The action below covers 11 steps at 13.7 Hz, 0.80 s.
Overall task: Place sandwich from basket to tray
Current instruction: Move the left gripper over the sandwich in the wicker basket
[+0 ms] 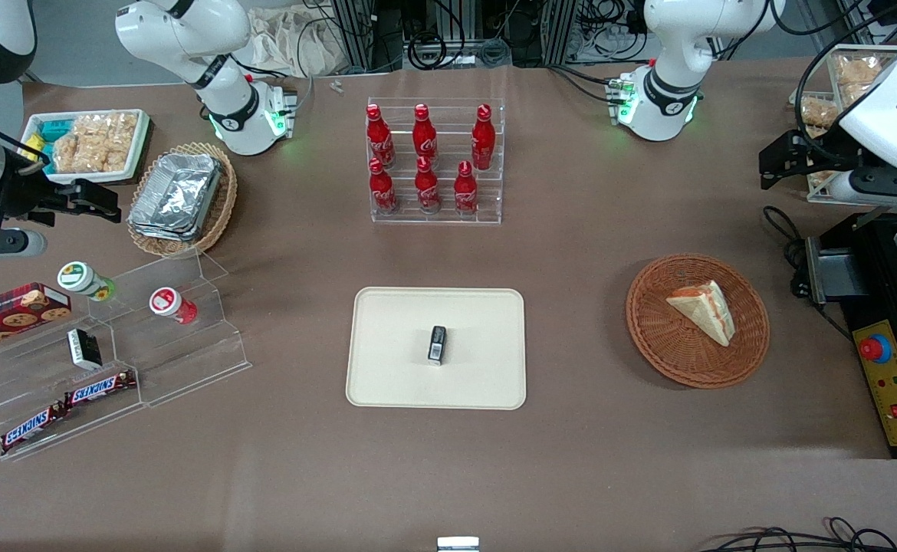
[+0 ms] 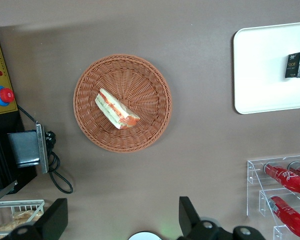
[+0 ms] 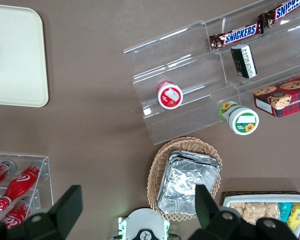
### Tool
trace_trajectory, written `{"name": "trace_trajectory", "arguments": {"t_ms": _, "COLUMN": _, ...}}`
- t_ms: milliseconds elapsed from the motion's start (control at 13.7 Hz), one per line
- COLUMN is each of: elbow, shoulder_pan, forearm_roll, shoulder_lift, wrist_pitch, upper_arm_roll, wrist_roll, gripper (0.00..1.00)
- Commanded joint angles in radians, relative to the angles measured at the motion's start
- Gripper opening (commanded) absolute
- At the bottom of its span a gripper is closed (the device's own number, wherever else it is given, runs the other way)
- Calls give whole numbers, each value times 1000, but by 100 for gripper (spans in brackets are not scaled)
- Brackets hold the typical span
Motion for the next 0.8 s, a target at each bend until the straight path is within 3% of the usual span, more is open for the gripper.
{"name": "trace_trajectory", "arguments": {"t_ms": 0, "elbow": 12, "shoulder_pan": -14, "forearm_roll": 21, "shoulder_lift": -9, "wrist_pitch": -34, "upper_arm_roll": 12, "wrist_roll": -16, "gripper": 100}}
{"name": "trace_trajectory", "arguments": {"t_ms": 146, "elbow": 10, "shoulder_pan": -12, "forearm_roll": 22, "shoulder_lift": 3, "wrist_pitch": -36, "upper_arm_roll": 13, "wrist_roll": -28, "gripper": 100}}
{"name": "trace_trajectory", "arguments": {"t_ms": 512, "elbow": -17, "shoulder_pan": 17, "forearm_roll": -1, "shoulder_lift": 115, "wrist_pitch": -2, "upper_arm_roll": 15, "wrist_roll": -377, "gripper": 100}}
{"name": "trace_trajectory", "arguments": {"t_ms": 732, "elbow": -262, "shoulder_pan": 38, "forearm_roll": 4, "shoulder_lift": 71, "wrist_pitch": 236, "upper_arm_roll": 17, "wrist_roll": -529, "gripper": 100}}
